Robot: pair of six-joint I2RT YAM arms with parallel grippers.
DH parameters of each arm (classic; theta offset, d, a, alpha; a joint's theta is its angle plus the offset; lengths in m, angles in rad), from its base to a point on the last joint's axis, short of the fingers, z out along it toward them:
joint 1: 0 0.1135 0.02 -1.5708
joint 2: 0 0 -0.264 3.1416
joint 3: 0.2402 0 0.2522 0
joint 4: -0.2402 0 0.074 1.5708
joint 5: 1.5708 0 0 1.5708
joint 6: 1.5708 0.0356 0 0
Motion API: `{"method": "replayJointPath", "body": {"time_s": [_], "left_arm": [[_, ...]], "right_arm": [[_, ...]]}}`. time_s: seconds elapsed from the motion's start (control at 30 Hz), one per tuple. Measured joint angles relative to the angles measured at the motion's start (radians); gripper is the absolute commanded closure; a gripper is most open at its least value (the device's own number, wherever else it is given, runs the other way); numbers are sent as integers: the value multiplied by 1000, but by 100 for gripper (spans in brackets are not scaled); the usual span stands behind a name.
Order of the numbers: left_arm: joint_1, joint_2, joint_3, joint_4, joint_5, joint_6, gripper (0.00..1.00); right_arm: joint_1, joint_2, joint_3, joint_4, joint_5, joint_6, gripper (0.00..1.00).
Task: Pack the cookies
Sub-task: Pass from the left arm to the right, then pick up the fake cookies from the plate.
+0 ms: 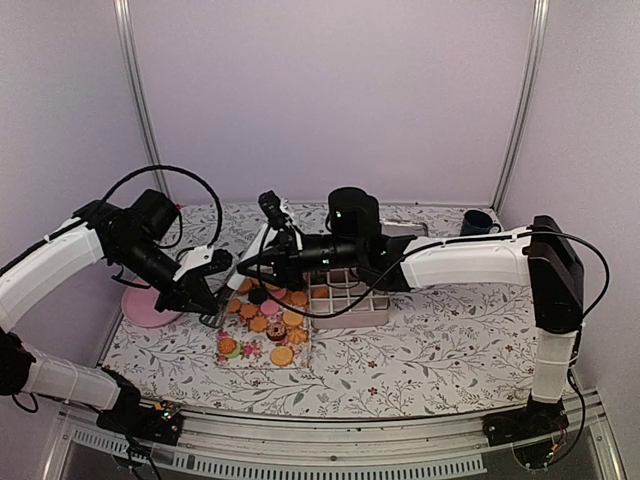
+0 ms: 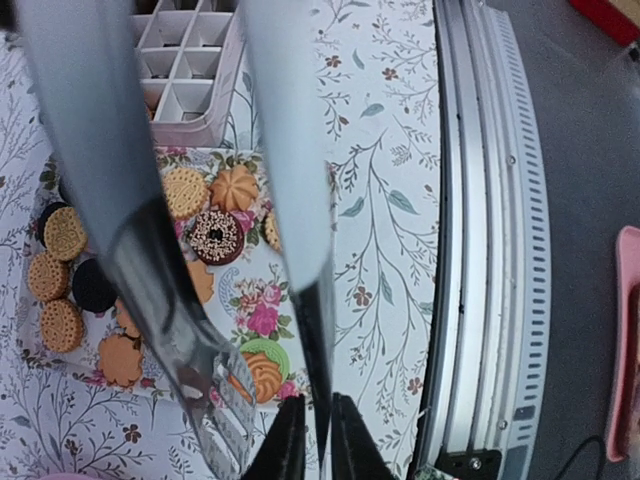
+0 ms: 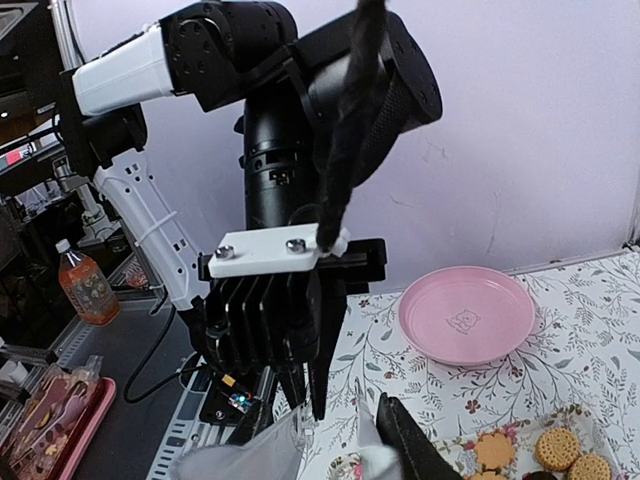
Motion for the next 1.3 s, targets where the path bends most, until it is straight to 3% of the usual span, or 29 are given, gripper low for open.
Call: {"method": "replayJointPath", "body": {"time_s": [0.1,0.17,0.2,0.4,0.63,0.8,1.3], "left_arm": [[-1,-3,-4,50,-17,-22,27],[-3,-5,-16,77,-30,-50,4],[-3,-10,-27,84,-39,-63,1],[57,-34,-48,127,-67,-105,1],[295,-25,-37,155,-26,-112,1],[389,40,-26,186,-6,-134,1],[436,58,-28,234,-3,-155,1]], "right_arm": [[9,0,-8,-25,36,-2,67],[16,0,-14,-35,85,-13,67],[16,0,-19,-38,108,-18,67],[18,-2,-72,-48,195,-37,65],[29,-8,-127,-69,308,-76,61],[38,-10,-131,-78,381,-97,61],[91,-9,-119,-80,577,-189,58]]}}
